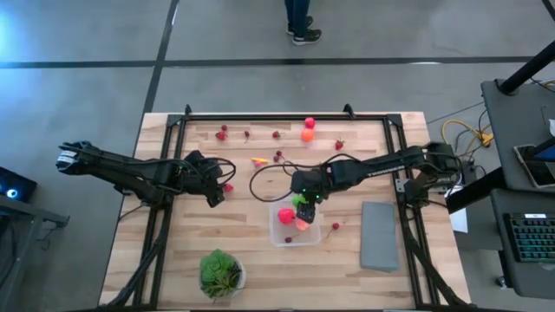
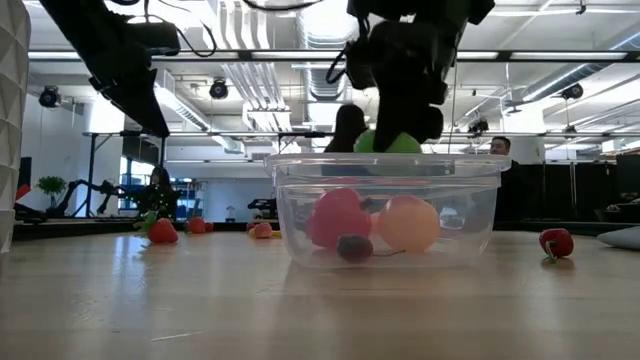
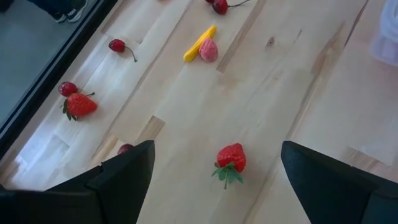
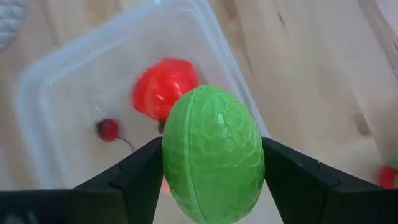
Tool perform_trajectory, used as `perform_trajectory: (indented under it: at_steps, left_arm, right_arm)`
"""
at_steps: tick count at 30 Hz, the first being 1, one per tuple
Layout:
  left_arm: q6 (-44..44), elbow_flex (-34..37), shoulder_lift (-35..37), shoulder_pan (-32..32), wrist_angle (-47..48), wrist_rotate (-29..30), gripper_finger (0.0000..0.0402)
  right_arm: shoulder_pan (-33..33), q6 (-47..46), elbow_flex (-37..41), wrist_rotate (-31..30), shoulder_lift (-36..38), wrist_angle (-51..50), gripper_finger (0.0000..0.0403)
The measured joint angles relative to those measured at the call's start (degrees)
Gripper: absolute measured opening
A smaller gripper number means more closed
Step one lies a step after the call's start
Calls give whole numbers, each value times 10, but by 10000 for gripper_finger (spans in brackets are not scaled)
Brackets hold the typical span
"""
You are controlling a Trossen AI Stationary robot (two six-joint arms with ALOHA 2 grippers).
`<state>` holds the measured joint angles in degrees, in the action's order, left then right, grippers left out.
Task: Pick and placing Produce into tupperware
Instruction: Put the green melon into the transparent bin, then put the red cherry into the transparent bin
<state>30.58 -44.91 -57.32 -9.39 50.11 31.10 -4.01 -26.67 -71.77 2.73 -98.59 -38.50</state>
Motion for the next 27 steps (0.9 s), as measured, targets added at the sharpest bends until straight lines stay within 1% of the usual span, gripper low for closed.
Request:
perform_trajectory:
  at_steps: [9,11,18,23,27]
  left_arm:
    - [0,0,0,0,-1,-1,334]
    - [-9,0,0,0,-1,-1,334]
    - [-40,0,0,0,-4,-1,334]
    - [-40,0,0,0,-4,-1,334]
    - [-43,0,0,0,-4,-1,334]
  right_arm:
    - [-5,1,1,1,1,-5,306]
    - [-5,0,1,-2,5,-25,313]
    - [-22,-2,9,-73,39,-140,316]
    - [-54,-4,30,-107,67,-153,314]
    - [-93,-4,56,-151,81,-156,315]
